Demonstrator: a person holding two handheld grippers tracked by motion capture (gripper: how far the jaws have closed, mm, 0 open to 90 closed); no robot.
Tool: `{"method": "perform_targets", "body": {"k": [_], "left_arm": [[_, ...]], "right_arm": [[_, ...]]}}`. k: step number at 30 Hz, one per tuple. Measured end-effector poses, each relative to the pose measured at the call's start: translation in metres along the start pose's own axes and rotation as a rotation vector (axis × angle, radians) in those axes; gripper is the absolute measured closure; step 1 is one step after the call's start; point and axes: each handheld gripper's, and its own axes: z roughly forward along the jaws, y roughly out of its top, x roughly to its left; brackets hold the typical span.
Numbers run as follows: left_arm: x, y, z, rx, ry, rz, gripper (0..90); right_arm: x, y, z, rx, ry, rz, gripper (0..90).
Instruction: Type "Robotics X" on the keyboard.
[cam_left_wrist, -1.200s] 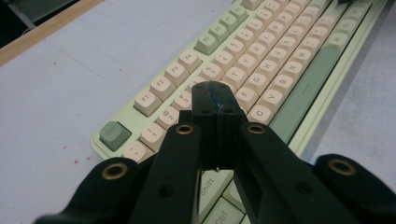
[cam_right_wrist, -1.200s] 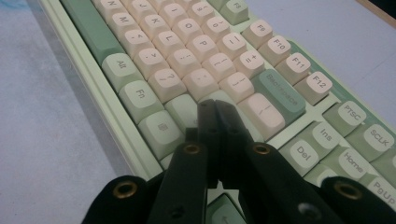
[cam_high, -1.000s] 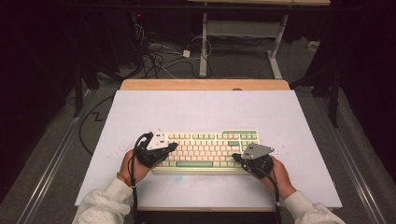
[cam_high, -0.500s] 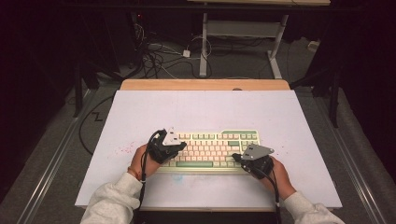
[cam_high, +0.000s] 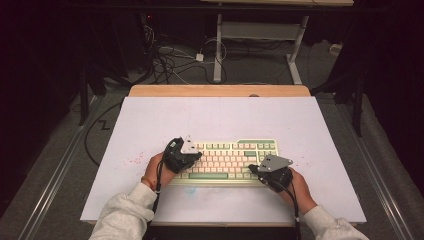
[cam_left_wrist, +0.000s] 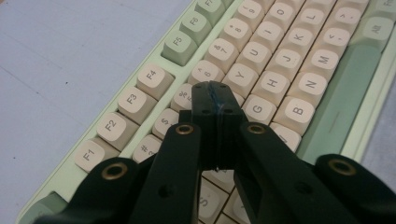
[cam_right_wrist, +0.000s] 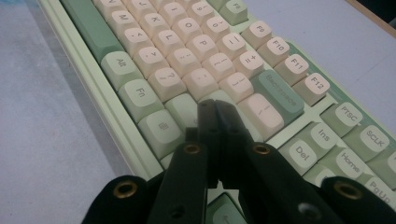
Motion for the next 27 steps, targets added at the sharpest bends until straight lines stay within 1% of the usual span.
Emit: {"method": "perform_targets", "body": {"k": [4,8,9,10,11,12,14,15,16,17,18,21,22,23,27], "left_arm": [[0.000,0.001,0.003,0.008,0.000,0.001,87.6],[-0.001,0.001,0.005,0.009,0.000,-0.003,87.6],[0.000,0.001,0.005,0.017,0.000,0.002,87.6],[0.000,0.000,0.006,0.035,-0.001,0.007,87.6],[-0.001,-0.001,0.007,0.027,0.003,0.013,87.6],[0.000,-0.001,0.007,0.026,0.001,0.008,87.6],[-0.001,-0.001,0.006,0.027,0.011,0.014,87.5],[-0.001,0.000,0.005,0.024,0.017,0.018,87.5],[-0.001,0.000,0.004,0.011,0.020,0.017,87.6],[-0.002,0.000,0.002,0.005,0.026,0.020,87.6],[-0.003,0.001,0.001,-0.001,0.031,0.023,87.5],[-0.003,0.001,-0.003,-0.017,0.039,0.025,87.6],[-0.003,0.001,-0.004,-0.026,0.042,0.023,87.6],[-0.003,0.001,-0.006,-0.032,0.039,0.022,87.6],[-0.002,0.001,-0.013,-0.055,0.047,0.022,87.6]], "right_arm": [[0.000,0.000,0.000,0.002,0.003,0.006,90.0],[0.000,0.000,0.000,0.002,0.002,0.001,90.0],[0.000,0.000,0.000,0.001,0.001,0.000,90.0],[0.000,0.000,0.000,0.001,0.001,0.000,90.0],[0.000,0.000,-0.001,0.002,0.000,-0.003,90.0],[0.000,0.000,-0.001,0.003,0.000,-0.005,90.0],[0.000,0.000,-0.001,0.002,-0.001,-0.002,90.0],[0.000,0.000,-0.002,0.000,-0.004,-0.003,90.0],[0.000,0.000,-0.003,-0.007,-0.003,0.005,90.0],[0.000,0.001,-0.005,-0.021,-0.002,0.008,90.0],[-0.001,0.002,-0.007,-0.027,-0.004,0.005,90.0],[-0.003,0.006,-0.016,-0.063,-0.008,0.023,90.0],[-0.003,0.006,-0.016,-0.063,-0.008,0.023,90.0],[-0.004,0.008,-0.021,-0.081,-0.008,0.025,90.0],[-0.006,0.009,-0.026,-0.094,-0.010,0.027,90.0]]}}
